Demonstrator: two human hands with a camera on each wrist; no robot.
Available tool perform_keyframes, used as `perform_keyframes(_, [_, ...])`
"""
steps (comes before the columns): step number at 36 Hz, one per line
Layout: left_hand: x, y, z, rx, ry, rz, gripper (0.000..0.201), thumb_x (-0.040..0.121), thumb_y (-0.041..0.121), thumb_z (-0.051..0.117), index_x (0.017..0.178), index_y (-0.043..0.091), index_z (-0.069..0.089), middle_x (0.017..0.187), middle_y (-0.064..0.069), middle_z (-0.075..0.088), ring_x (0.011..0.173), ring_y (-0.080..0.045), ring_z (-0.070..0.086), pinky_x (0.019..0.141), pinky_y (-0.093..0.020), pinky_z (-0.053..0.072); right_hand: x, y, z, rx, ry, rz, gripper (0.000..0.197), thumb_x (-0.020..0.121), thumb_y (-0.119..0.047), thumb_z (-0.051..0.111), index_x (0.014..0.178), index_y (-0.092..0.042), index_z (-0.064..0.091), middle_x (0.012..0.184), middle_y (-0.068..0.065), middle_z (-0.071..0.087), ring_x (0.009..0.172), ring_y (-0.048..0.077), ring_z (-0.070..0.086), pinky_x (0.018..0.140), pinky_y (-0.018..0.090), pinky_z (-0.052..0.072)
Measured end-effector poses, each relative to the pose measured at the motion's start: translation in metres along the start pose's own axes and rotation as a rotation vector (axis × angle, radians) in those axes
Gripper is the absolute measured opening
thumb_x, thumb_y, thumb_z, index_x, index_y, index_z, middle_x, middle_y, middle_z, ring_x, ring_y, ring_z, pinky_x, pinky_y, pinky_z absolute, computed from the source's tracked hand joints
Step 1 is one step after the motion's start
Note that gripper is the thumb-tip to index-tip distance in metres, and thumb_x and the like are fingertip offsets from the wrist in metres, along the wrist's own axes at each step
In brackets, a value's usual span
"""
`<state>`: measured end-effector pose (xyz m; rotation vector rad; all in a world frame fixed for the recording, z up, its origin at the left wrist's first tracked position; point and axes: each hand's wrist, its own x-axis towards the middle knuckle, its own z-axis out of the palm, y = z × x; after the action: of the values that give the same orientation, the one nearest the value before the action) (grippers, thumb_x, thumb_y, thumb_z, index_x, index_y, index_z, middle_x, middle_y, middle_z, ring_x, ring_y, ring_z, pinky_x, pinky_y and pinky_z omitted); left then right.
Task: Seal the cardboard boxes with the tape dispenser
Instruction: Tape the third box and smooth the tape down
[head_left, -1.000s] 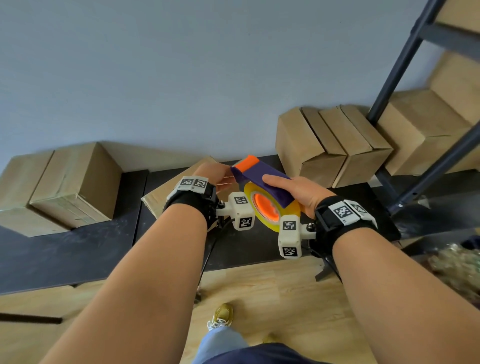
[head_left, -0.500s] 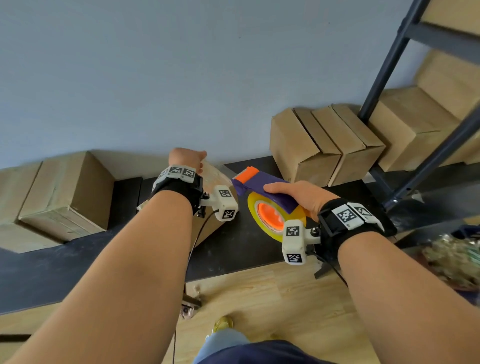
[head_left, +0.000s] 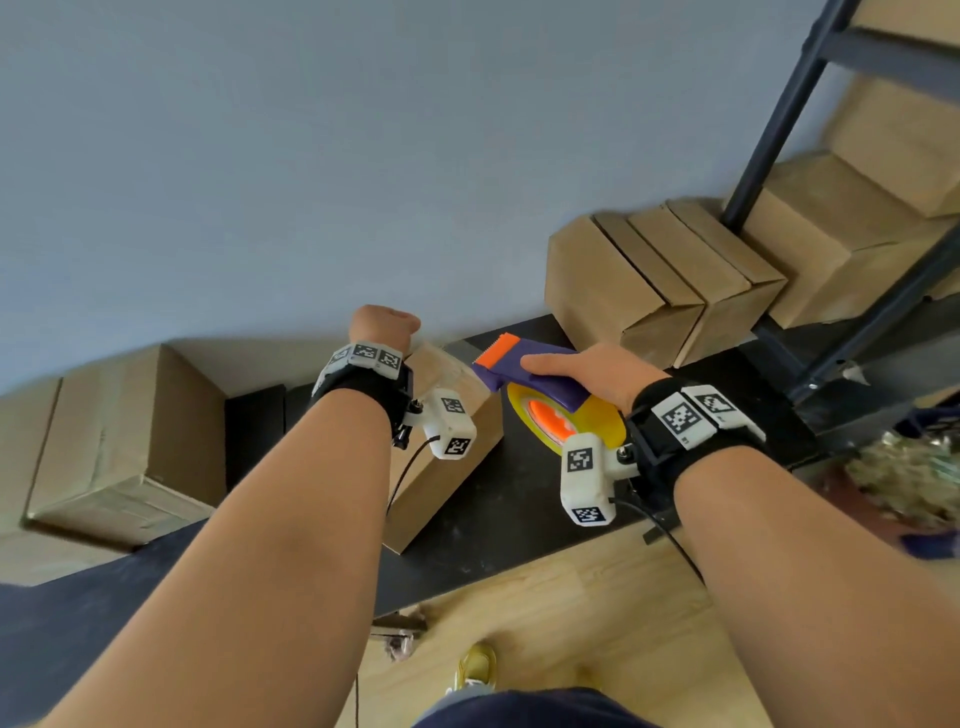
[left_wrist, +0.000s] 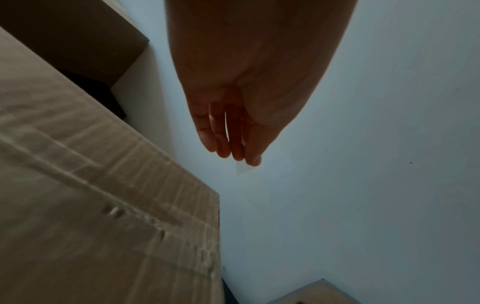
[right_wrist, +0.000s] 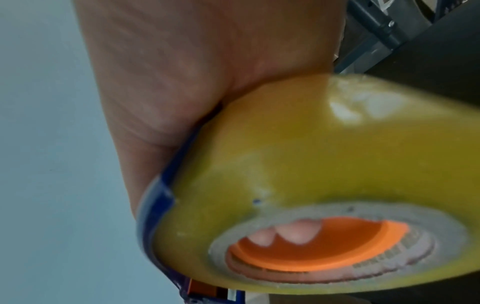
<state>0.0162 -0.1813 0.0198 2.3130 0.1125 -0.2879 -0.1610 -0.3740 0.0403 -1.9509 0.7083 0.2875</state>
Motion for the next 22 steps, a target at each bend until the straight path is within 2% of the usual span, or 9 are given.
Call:
perform_keyframes(2, [0.007,-0.001,0.002,0.028,-0.013,0.013,0.023,0.091,0.015,0.057,0.102,0.000,0.071,0.106,-0.016,0.070,0.100,-0.030,0.065,0.087,-0.035,0.051,0.003,-0.004,0.003,0.000,0.020,0.011,0.056,0.073,-0.061,0.074,0.100,-0.013,0.064,0.096,0.005,0.068,0.086,0.018,0.063,0.084,0.032,0.049])
perform_keyframes(4, [0.014,-0.004,0.004,0.058,-0.048,0.027,0.019,0.092,0.014,0.056,0.095,0.000,0.069,0.104,-0.016,0.069,0.101,-0.029,0.064,0.088,-0.035,0.050,0.006,-0.009,0.005,0.001,0.040,0.018,0.057,0.073,-0.061,0.075,0.103,-0.013,0.064,0.094,0.003,0.067,0.083,0.016,0.062,0.077,0.029,0.047])
perform_keyframes(7, [0.026,-0.009,0.010,0.053,-0.073,0.042,0.012,0.091,0.012,0.058,0.081,0.011,0.063,0.090,-0.009,0.062,0.086,-0.025,0.059,0.079,-0.030,0.048,0.009,-0.015,0.006,-0.021,0.048,0.029,0.055,0.075,-0.060,0.074,0.102,-0.014,0.064,0.089,0.000,0.065,0.079,0.013,0.060,0.067,0.024,0.044])
perform_keyframes(11, [0.037,-0.015,0.015,0.088,-0.079,0.035,0.008,0.089,0.012,0.059,0.084,0.010,0.065,0.087,-0.010,0.063,0.084,-0.026,0.062,0.083,-0.035,0.053,0.012,-0.023,0.008,-0.042,0.034,0.057,0.046,0.076,-0.060,0.073,0.090,-0.017,0.061,0.087,0.000,0.065,0.078,0.014,0.061,0.068,0.024,0.045])
perform_keyframes(13, [0.040,-0.016,0.015,0.110,-0.091,0.048,0.008,0.089,0.011,0.057,0.084,0.010,0.064,0.086,-0.008,0.062,0.082,-0.024,0.059,0.082,-0.034,0.053,0.013,-0.025,0.011,-0.063,0.030,0.068,0.045,0.076,-0.060,0.073,0.087,-0.018,0.059,0.086,0.000,0.065,0.078,0.014,0.060,0.066,0.024,0.044])
perform_keyframes(17, [0.045,-0.017,0.015,0.155,-0.128,0.076,0.008,0.089,0.010,0.057,0.082,0.011,0.061,0.086,-0.008,0.059,0.080,-0.023,0.055,0.079,-0.032,0.050,0.016,-0.027,0.016,-0.072,0.026,0.085,0.050,0.075,-0.061,0.073,0.094,-0.016,0.063,0.087,0.002,0.066,0.078,0.016,0.061,0.067,0.026,0.044])
perform_keyframes(22, [0.048,-0.019,0.016,0.161,-0.142,0.084,0.007,0.088,0.011,0.058,0.082,0.011,0.060,0.083,-0.007,0.057,0.076,-0.023,0.053,0.071,-0.029,0.046,0.018,-0.027,0.021,-0.114,0.035,0.102,0.052,0.079,-0.060,0.070,0.100,-0.013,0.060,0.082,0.000,0.061,0.074,0.013,0.057,0.060,0.024,0.039])
